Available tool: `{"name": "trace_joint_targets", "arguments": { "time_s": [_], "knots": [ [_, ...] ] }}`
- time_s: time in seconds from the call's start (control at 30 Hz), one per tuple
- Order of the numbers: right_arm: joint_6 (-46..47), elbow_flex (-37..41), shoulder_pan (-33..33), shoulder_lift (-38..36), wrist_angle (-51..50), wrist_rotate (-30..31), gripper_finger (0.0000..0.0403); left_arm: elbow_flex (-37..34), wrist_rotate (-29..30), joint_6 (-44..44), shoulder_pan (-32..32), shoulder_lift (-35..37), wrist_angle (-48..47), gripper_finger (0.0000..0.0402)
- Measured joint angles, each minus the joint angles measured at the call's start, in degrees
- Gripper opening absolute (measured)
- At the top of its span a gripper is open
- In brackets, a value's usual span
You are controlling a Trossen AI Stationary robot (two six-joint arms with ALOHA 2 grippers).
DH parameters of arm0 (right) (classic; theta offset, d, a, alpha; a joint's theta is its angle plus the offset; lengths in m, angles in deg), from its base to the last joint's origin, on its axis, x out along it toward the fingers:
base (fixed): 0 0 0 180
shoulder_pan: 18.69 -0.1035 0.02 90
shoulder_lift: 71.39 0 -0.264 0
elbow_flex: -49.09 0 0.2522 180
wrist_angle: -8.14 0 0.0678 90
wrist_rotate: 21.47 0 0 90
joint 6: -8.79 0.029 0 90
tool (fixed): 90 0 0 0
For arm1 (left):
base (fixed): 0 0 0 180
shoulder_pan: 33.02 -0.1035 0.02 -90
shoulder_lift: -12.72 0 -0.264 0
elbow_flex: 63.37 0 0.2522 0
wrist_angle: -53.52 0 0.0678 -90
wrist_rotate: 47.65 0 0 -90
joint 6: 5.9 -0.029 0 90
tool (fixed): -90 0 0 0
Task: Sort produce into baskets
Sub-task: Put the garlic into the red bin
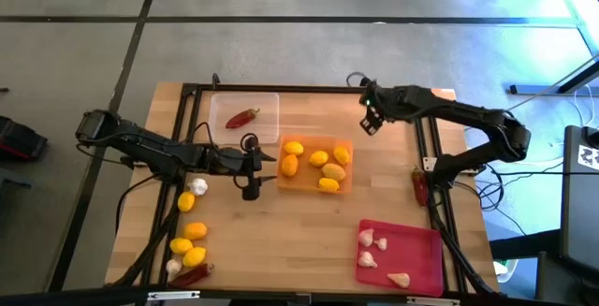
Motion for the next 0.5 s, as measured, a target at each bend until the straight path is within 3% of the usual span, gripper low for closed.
{"name": "trace_joint_targets", "arguments": {
  "time_s": [0.17, 0.5],
  "knots": [
    [-4.9, 0.0, 8.1, 3.9, 5.5, -3.1, 0.028, 0.0, -4.9, -4.4, -2.2, 0.0, 1.8, 0.0246],
    [-12.5, 0.0, 22.5, 13.6, 12.1, -7.8, 0.028, 0.0, -5.1, -4.9, -5.2, 0.0, 1.2, 0.0246]
  ]
}}
